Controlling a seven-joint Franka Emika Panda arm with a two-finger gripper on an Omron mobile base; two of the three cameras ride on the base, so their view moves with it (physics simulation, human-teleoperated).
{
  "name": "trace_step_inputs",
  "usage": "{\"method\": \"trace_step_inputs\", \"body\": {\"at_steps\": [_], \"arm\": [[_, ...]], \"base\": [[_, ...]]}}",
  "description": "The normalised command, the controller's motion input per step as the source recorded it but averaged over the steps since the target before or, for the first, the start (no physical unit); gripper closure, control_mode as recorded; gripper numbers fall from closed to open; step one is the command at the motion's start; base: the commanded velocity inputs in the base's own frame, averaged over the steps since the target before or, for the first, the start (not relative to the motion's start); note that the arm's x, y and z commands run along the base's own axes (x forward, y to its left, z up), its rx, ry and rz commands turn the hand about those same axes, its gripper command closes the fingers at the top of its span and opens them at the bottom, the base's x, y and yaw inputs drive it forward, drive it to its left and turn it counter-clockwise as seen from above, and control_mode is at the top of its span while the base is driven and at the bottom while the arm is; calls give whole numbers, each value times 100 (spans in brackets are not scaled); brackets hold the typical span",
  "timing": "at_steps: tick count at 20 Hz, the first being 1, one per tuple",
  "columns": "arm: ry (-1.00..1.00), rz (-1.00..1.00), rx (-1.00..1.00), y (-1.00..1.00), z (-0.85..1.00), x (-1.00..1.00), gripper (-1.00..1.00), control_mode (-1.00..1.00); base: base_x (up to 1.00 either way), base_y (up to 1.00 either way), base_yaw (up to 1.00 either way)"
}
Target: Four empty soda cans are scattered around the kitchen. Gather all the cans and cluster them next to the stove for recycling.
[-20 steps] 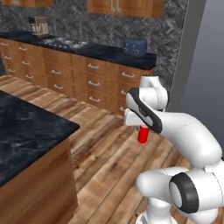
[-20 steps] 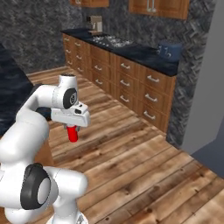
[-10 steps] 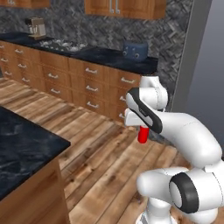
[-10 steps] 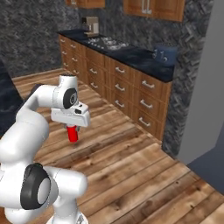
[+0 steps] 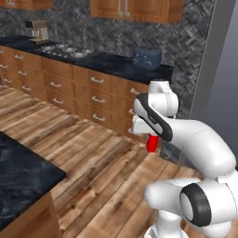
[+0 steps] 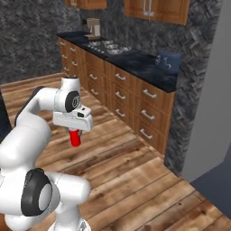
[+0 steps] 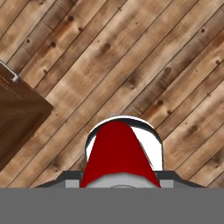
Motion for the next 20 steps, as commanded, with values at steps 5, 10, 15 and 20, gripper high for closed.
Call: {"method": "trace_step_inputs", "body": {"at_steps": [5, 10, 15, 20], "arm": [[0, 0, 0, 0, 0, 0, 100, 100], [0, 0, 0, 0, 0, 0, 100, 100], [0, 0, 0, 0, 0, 0, 100, 100], [0, 0, 0, 0, 0, 0, 100, 100]], "base": [[71, -7, 8], [72, -2, 8], [73, -1, 7], [73, 0, 7]]}}
